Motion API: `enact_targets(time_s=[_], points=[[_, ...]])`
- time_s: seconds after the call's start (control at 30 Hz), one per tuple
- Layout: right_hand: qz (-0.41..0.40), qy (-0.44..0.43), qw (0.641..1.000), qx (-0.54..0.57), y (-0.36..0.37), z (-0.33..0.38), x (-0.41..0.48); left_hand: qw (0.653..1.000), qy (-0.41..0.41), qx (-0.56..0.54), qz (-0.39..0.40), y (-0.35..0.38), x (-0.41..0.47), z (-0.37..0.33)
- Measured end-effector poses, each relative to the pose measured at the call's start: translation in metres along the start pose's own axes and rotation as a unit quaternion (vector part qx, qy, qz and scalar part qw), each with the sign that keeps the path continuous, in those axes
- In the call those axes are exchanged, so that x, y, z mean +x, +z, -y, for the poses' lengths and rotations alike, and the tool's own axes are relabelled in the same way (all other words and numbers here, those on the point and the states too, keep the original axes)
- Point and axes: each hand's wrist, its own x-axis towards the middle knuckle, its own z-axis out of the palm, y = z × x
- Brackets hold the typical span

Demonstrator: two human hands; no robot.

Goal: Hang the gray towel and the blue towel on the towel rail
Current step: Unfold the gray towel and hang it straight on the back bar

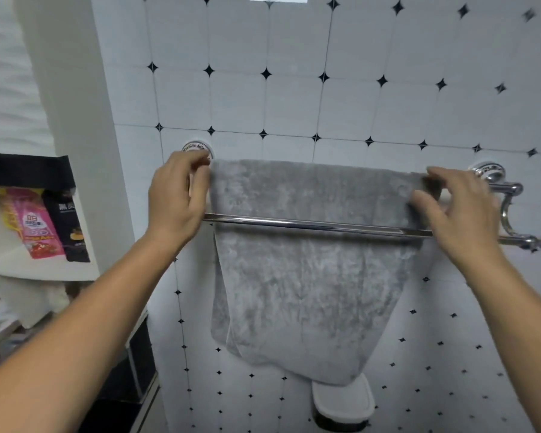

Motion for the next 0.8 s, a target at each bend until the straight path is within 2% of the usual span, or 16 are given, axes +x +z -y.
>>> enact_targets(time_s=[0.03, 0.07, 0.1, 0.17, 0.23, 0.27, 0.33, 0.5, 0.57, 0.67, 0.73, 0.8], points=[[-0.077, 0.034, 0.994, 0.063, 0.002, -0.008, -0.028, 0.996, -0.033, -0.051, -0.062, -0.005, -0.028, -0.001], [-0.123, 0.082, 0.982, 0.116, 0.009, -0.017, -0.059, 0.991, -0.069, -0.078, -0.087, -0.007, -0.06, 0.001], [-0.119, 0.147, 0.968, 0.162, 0.018, -0.024, -0.089, 0.985, -0.117, -0.092, -0.083, -0.004, -0.091, 0.004], [0.003, 0.291, 0.922, 0.254, 0.044, -0.039, -0.134, 0.964, -0.25, -0.086, -0.015, 0.011, -0.139, 0.016], [0.152, 0.388, 0.855, 0.309, 0.072, -0.055, -0.159, 0.926, -0.361, -0.066, 0.095, 0.033, -0.166, 0.031], [0.199, 0.403, 0.833, 0.323, 0.083, -0.062, -0.163, 0.908, -0.389, -0.076, 0.138, 0.043, -0.17, 0.038], [0.239, 0.409, 0.806, 0.354, 0.102, -0.072, -0.162, 0.882, -0.418, -0.112, 0.188, 0.057, -0.167, 0.05], [0.289, 0.41, 0.739, 0.449, 0.129, -0.07, -0.159, 0.816, -0.473, -0.268, 0.198, 0.074, -0.158, 0.055], [0.32, 0.417, 0.736, 0.427, 0.14, -0.067, -0.173, 0.796, -0.493, -0.287, 0.205, 0.079, -0.174, 0.054], [0.394, 0.425, 0.742, 0.336, 0.151, -0.062, -0.204, 0.77, -0.514, -0.282, 0.251, 0.081, -0.214, 0.055], [0.388, 0.448, 0.754, 0.285, 0.149, -0.069, -0.213, 0.756, -0.532, -0.266, 0.274, 0.084, -0.235, 0.056], [0.338, 0.458, 0.776, 0.271, 0.141, -0.09, -0.212, 0.758, -0.543, -0.234, 0.276, 0.091, -0.245, 0.058]])
